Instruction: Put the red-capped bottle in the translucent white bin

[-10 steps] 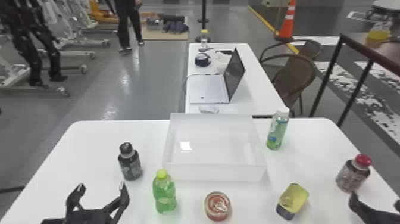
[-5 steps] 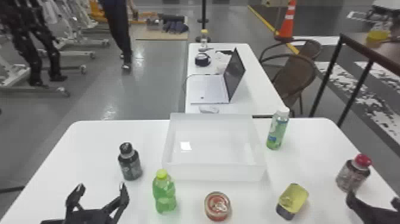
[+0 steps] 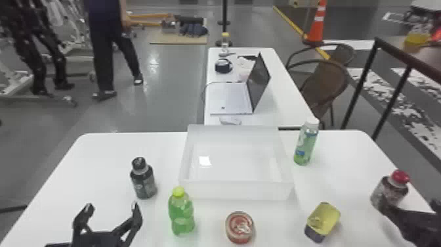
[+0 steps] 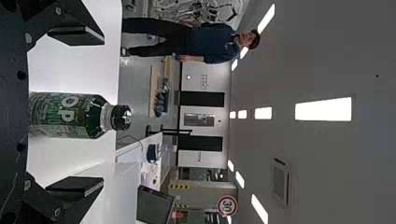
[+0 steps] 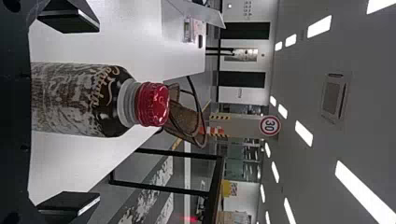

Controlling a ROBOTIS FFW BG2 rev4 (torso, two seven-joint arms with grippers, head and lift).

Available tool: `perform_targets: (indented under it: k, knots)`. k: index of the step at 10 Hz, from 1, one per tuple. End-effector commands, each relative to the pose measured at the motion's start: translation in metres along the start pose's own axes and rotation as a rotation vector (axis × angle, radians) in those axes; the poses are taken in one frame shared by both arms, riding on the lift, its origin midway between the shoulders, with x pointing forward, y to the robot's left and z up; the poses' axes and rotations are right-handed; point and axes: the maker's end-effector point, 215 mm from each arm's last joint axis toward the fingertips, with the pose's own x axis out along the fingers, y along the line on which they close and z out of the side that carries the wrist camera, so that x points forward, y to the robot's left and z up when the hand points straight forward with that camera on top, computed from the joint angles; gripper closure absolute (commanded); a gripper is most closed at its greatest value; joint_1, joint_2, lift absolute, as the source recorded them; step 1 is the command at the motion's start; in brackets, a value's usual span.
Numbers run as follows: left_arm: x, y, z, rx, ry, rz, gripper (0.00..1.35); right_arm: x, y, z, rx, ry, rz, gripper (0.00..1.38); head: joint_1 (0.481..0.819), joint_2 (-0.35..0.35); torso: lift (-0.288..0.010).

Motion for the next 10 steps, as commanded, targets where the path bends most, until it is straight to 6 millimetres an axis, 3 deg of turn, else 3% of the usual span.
perform_targets:
  k: [1, 6, 10]
  knots:
    - [0.001, -0.001, 0.000, -0.002, -0.002, 0.001, 0.23, 0.005, -0.007, -0.002, -0.007, -0.003, -0.001, 0.03, 0.549, 0.000, -0.100]
    - [0.002, -0.003, -0.001, -0.014, -0.005, -0.009, 0.23, 0.015, -0.020, -0.011, 0.017, 0.016, 0.008, 0.09, 0.549, 0.000, -0.100]
    - [0.004, -0.005, -0.001, -0.018, -0.011, -0.019, 0.23, 0.026, -0.017, -0.012, 0.045, 0.018, 0.053, 0.09, 0.549, 0.000, -0.100]
